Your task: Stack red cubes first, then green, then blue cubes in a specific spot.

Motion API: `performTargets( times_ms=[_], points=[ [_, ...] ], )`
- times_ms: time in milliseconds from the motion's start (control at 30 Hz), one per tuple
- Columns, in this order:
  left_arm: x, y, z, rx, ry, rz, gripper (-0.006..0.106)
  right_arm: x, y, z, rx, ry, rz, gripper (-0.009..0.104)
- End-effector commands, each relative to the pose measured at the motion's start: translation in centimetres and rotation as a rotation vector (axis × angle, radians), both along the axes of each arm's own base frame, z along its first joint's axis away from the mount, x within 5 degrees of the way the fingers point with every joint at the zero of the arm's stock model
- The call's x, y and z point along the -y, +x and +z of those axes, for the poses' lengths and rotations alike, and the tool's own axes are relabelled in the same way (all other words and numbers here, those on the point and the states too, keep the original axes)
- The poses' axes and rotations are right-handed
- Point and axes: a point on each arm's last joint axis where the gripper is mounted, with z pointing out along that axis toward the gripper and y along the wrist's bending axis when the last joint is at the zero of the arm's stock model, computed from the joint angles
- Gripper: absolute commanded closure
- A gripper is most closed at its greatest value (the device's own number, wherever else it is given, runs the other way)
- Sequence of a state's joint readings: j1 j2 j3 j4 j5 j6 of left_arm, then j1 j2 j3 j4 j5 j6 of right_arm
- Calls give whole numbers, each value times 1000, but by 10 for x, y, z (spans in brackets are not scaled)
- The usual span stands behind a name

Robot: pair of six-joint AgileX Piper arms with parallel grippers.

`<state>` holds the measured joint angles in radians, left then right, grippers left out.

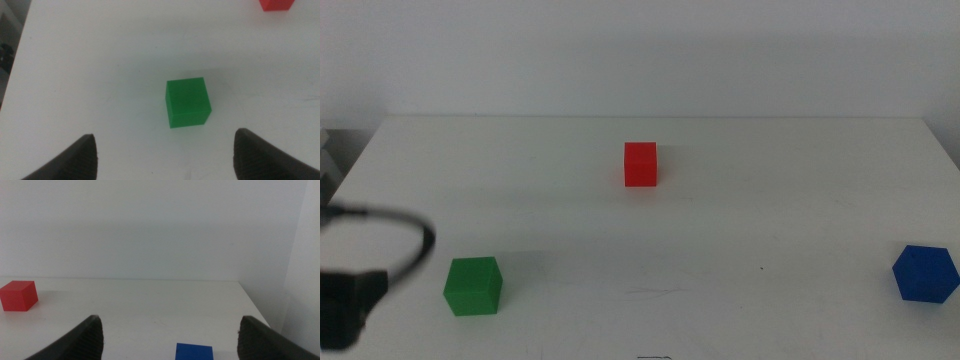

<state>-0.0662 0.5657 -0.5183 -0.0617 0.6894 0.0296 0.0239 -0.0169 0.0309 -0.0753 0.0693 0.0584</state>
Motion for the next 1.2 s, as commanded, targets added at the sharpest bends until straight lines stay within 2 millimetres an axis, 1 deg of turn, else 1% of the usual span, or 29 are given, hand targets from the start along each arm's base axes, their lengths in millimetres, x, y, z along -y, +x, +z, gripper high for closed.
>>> performTargets(
  times_ms=[0,133,233,467,567,667,733,867,1000,1033,1167],
  points=[
    [2,15,29,6,-16,-2,8,-1,-3,15,115,-11,7,1],
    [3,31,51,-59,-6,-8,8,-1,-3,15,115,-11,7,1],
    [4,42,58,-62,0,-10,8,-1,-3,15,115,-11,7,1],
    [6,60,56,-52,-29,-5,8,-1,-3,15,115,-11,7,1],
    [8,80,60,-150,-27,-12,8,-1,-3,15,115,-11,7,1],
    [14,104,60,-228,-39,-29,8,-1,-3,15,115,-11,7,1],
    [22,120,62,-253,-39,-52,8,-1,-3,15,115,-11,7,1],
    [46,160,69,-269,-36,-57,8,-1,-3,15,115,-11,7,1],
    [81,207,65,-316,-4,-40,8,-1,-3,15,115,-11,7,1],
    [88,216,64,-331,12,-40,8,-1,-3,15,115,-11,7,1],
    [127,260,57,-384,36,-59,8,-1,-3,15,115,-11,7,1]
  ],
)
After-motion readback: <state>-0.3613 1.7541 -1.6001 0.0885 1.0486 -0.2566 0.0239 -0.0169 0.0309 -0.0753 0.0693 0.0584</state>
